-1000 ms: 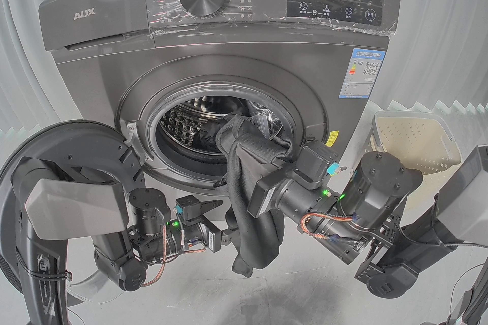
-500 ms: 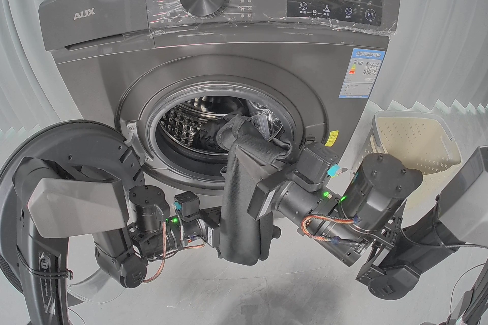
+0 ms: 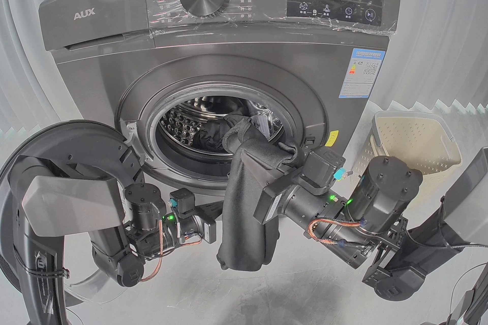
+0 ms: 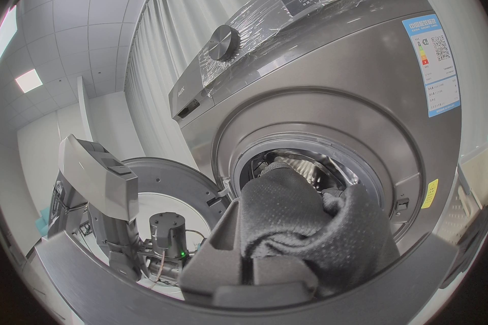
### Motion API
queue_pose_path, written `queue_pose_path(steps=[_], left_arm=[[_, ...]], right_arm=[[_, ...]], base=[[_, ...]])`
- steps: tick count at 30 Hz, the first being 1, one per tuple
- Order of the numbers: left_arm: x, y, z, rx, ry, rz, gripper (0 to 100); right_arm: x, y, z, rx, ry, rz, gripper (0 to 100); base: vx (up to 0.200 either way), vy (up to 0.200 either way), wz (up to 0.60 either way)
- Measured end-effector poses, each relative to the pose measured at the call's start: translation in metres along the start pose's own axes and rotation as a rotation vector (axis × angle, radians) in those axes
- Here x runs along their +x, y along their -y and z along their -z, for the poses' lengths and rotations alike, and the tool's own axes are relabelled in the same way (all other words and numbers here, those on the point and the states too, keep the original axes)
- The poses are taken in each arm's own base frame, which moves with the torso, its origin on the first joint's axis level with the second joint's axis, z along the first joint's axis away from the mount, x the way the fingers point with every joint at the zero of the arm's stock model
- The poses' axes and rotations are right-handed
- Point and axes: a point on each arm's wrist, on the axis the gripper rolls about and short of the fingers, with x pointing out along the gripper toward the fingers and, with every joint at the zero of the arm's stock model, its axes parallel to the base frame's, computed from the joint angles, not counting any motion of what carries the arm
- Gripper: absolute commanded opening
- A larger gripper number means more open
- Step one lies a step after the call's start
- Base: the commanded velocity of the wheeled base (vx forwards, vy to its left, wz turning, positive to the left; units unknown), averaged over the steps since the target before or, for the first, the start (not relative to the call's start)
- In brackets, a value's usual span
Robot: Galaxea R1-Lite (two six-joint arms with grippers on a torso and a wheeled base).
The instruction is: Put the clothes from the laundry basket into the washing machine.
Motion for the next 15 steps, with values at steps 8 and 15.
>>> queue_pose_path(steps=[8, 15], left_arm=[[0.021, -0.009, -0.003, -0.002, 0.055, -0.033, 100], [0.023, -0.003, 0.004, -0.001, 0.032, 0.013, 100]], right_arm=[[-0.001, -0.005, 0.0, 0.002, -0.001, -0.016, 0], [0.001, -0.01, -0.001, 0.006, 0.008, -0.031, 0]], base=[[0.0, 0.0, 0.0], [0.0, 0.0, 0.0]])
